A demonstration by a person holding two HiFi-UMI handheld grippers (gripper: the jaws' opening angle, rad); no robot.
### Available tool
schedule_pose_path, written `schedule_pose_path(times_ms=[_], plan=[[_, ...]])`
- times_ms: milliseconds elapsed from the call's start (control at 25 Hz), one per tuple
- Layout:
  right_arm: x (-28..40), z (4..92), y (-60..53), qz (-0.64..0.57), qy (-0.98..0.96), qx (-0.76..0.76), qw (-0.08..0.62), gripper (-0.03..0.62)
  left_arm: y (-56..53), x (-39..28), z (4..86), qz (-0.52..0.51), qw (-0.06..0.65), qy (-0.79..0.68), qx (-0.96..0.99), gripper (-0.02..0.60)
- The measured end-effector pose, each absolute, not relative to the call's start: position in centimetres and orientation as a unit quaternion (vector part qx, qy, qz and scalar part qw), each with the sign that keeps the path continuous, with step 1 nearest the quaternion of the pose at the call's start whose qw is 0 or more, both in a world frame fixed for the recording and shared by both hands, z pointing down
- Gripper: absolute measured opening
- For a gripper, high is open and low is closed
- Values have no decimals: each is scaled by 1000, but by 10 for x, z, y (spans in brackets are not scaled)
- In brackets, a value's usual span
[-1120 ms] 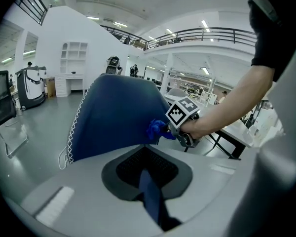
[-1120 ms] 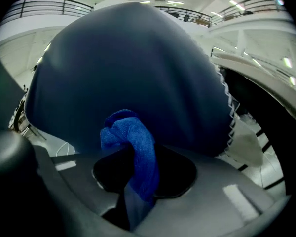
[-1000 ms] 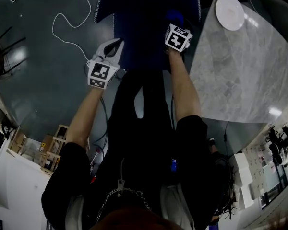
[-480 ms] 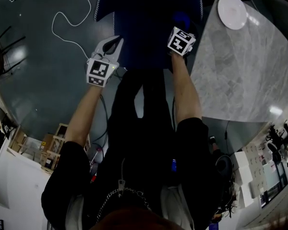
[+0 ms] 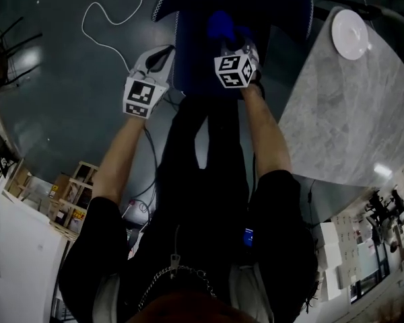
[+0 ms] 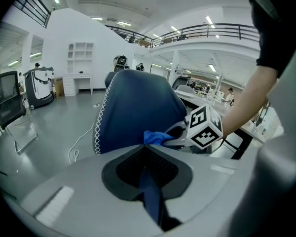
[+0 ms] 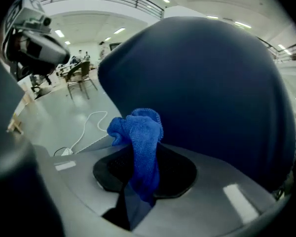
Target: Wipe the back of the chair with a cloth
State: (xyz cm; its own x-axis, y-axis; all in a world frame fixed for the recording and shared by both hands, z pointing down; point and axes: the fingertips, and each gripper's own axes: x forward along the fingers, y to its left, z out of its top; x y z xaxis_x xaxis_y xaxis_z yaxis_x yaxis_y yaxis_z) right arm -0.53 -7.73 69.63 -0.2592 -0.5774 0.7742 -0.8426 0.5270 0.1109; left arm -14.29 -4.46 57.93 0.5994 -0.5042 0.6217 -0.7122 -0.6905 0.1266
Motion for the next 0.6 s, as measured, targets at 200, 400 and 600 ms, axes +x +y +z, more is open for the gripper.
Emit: schedule_pose_path(times_ms=[200,400,600], plan=[[-83,709,-80,122,-818,361,431,100,-36,-168,574,287,187,-365,866,3],[-137,726,-94,93,-834,301,452,101,-33,-204,576,286,197,-400,848,3],[-159,734,-115,102,-830,299,460,101,-29,-234,581,287,210,-427,831,3]])
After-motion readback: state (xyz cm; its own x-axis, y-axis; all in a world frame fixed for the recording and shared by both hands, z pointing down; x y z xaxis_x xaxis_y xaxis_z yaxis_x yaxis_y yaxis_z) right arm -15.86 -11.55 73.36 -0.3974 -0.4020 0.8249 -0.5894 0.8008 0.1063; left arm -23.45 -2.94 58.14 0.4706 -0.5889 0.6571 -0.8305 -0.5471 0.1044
